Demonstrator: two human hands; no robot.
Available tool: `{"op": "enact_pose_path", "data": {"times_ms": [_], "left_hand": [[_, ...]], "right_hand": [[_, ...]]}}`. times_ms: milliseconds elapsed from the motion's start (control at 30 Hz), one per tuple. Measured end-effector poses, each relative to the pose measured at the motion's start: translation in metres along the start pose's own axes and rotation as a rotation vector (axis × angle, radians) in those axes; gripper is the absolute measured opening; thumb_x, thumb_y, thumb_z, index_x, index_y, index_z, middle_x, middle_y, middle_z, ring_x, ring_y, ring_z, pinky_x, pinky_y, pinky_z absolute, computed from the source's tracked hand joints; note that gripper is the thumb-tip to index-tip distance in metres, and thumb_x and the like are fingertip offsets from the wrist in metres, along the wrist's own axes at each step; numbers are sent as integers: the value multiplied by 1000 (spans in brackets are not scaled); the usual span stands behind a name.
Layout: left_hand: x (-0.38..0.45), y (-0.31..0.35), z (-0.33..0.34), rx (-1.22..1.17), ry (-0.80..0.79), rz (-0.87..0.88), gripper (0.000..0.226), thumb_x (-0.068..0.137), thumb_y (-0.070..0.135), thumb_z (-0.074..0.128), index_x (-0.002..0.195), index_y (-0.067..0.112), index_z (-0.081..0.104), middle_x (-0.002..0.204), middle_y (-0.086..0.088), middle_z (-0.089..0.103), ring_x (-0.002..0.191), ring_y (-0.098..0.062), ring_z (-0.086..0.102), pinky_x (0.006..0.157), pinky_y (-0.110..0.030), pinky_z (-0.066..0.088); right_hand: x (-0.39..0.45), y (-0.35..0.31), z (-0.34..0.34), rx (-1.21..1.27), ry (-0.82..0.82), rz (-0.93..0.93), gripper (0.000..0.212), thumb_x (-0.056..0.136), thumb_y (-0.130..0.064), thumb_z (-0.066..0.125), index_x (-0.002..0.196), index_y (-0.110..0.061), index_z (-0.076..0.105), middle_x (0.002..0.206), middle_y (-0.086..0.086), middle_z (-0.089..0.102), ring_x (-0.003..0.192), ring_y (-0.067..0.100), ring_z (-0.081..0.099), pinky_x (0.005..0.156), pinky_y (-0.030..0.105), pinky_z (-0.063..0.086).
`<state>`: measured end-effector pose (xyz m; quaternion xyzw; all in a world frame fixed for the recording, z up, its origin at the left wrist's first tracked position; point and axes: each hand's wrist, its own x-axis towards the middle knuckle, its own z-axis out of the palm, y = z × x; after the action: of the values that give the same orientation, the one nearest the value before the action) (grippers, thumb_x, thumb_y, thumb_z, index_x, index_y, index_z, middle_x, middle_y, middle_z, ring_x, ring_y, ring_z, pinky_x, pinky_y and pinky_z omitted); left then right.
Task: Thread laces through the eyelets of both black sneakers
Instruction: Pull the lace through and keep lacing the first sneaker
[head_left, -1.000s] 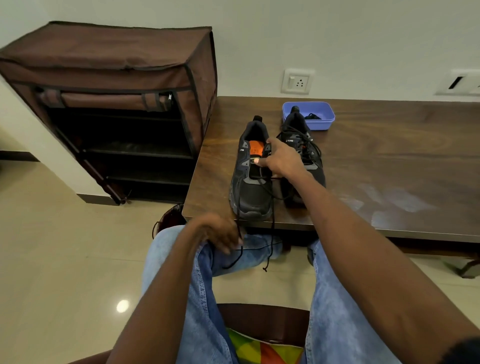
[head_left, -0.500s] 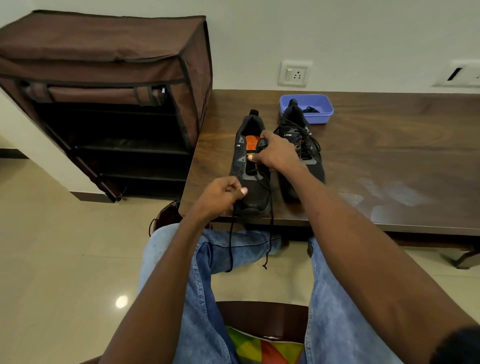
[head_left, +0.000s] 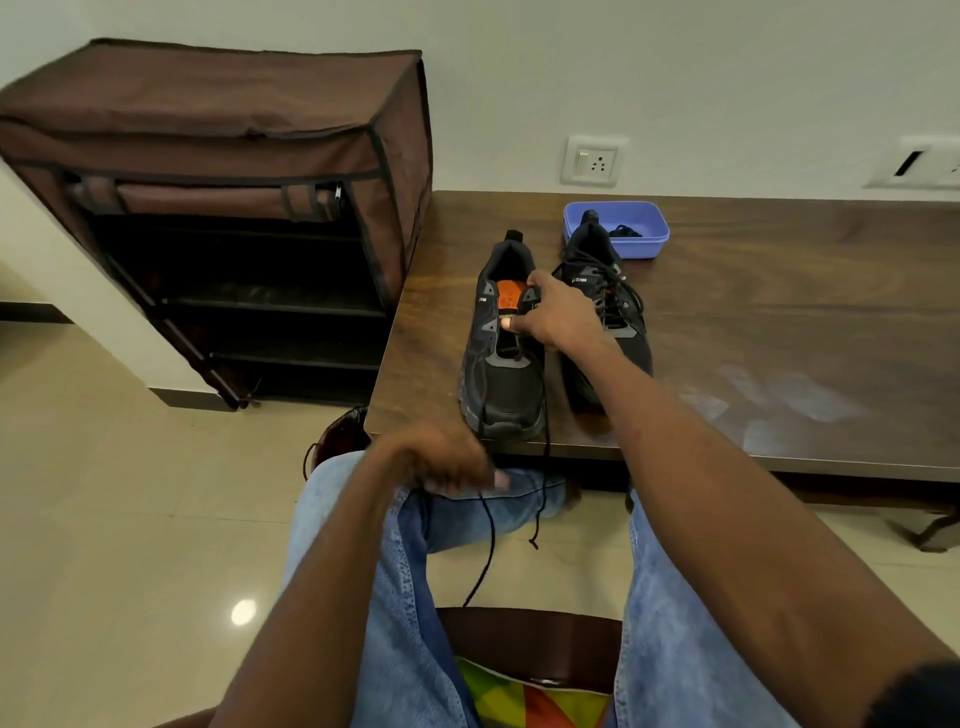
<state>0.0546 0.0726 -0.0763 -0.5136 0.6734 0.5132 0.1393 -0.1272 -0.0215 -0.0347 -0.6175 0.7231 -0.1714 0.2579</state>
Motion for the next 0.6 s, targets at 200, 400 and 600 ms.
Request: {"op": "enact_pose_path", "data": {"times_ms": [200,400,600], "left_hand": [[19,6,-24,-459,830,200,28,92,43,67,86,17,57,76,2,60,67,-10,55,62,-27,46],[34,0,-22,-485,814,295,22,98,21,60,77,17,56,75,-1,57,71,-13,53,68,-31,45],[20,-12,-29,-642,608,350,31,90,-2,61,64,13,55,74,-4,56,72,-13,52,75,-28,43]], "right_hand": [[3,1,5,-21,5,-27,75,83,-41,77,147,-29,39,139,9,58,125,35,55,99,44,47],[4,4,5,1,7,-22,73,85,-43,75,147,-29,38,135,9,60,121,35,56,98,44,48],[1,5,7,37,15,-12,69,87,-41,72,145,-28,38,129,11,63,119,36,57,98,45,47]]}}
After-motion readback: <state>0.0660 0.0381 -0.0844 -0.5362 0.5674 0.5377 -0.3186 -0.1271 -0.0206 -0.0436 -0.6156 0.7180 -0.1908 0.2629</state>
